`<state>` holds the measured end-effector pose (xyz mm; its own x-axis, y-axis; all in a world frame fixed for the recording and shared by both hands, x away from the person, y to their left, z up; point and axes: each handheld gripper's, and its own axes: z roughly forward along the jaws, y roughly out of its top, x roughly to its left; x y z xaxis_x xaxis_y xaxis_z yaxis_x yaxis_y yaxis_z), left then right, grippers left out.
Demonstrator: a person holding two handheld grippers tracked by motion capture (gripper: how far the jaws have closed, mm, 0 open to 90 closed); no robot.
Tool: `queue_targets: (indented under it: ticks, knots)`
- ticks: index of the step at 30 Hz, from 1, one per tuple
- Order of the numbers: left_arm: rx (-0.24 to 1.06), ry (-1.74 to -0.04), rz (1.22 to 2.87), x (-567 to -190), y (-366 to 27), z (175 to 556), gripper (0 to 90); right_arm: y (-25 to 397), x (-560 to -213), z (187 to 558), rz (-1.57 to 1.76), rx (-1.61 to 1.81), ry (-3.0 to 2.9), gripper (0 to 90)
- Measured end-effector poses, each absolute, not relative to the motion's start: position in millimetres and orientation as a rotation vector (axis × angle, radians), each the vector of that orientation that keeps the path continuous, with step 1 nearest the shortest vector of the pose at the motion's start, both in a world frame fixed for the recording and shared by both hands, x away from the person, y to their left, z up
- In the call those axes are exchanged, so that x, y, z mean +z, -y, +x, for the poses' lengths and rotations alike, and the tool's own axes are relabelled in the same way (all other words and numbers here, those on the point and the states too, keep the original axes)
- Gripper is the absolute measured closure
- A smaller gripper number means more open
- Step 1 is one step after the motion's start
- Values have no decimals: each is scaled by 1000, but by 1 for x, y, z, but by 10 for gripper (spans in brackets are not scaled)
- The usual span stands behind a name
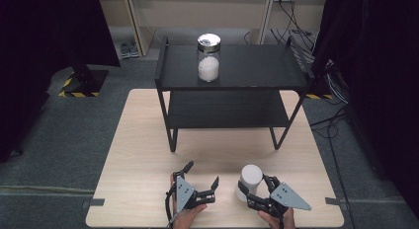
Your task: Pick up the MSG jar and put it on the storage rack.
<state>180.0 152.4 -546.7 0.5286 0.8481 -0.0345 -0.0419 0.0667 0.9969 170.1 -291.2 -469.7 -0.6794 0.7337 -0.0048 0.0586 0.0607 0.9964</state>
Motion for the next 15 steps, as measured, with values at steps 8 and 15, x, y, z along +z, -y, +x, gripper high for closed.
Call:
queue_targets:
  ticks: [8,15]
  knots:
    - [785,-779,1342,-547,-152,180,2,296,-442,178,760,1669,-1806,346]
    - [785,-779,1342,-547,-152,180,2,299,-412,189,751,1695,-1805,346]
